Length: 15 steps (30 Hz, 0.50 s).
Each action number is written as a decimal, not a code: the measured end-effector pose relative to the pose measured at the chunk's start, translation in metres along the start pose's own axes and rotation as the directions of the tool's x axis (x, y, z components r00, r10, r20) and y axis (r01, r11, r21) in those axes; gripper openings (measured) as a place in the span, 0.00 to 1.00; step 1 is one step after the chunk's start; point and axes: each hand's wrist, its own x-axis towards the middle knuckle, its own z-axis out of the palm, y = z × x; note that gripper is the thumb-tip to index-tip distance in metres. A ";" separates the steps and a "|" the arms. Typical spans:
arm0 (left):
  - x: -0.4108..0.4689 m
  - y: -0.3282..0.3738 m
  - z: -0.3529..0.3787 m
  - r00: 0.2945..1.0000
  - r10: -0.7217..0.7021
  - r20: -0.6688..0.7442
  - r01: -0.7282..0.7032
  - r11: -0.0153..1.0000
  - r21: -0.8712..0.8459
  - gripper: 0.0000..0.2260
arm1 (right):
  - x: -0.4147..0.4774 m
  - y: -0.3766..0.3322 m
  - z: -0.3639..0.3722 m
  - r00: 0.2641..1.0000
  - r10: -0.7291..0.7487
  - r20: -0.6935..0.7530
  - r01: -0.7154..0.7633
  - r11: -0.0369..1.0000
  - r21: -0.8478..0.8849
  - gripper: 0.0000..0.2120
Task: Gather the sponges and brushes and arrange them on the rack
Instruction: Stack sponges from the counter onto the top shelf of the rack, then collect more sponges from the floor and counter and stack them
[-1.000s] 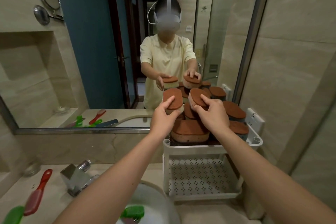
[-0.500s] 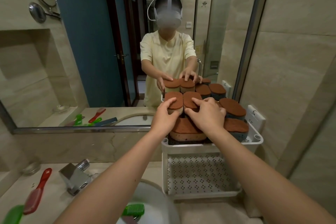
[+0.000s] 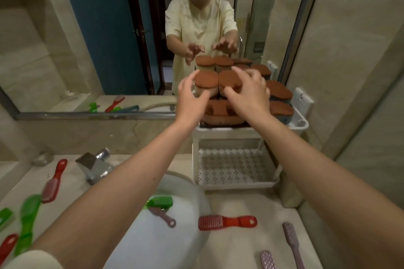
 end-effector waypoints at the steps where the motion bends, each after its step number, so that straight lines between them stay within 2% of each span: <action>1: -0.007 0.001 -0.002 0.999 0.006 -0.032 -0.007 0.999 -0.042 0.24 | -0.006 -0.003 -0.001 0.999 -0.042 -0.021 0.043 0.998 0.053 0.26; 4: -0.027 -0.005 -0.009 0.991 -0.015 -0.132 -0.006 0.987 -0.159 0.19 | -0.026 -0.014 0.001 0.986 -0.145 -0.078 0.157 0.967 0.198 0.21; 8: -0.061 -0.013 -0.024 0.972 -0.040 -0.232 -0.006 0.981 -0.195 0.17 | -0.054 -0.028 0.013 0.968 -0.231 -0.096 0.250 0.917 0.312 0.18; 12: -0.090 -0.032 -0.048 0.939 -0.097 -0.329 0.039 0.983 -0.180 0.16 | -0.079 -0.045 0.037 0.955 -0.295 -0.019 0.273 0.857 0.437 0.17; 15: -0.116 -0.049 -0.072 0.903 -0.160 -0.400 0.107 0.983 -0.151 0.16 | -0.102 -0.062 0.066 0.942 -0.316 0.113 0.216 0.829 0.516 0.19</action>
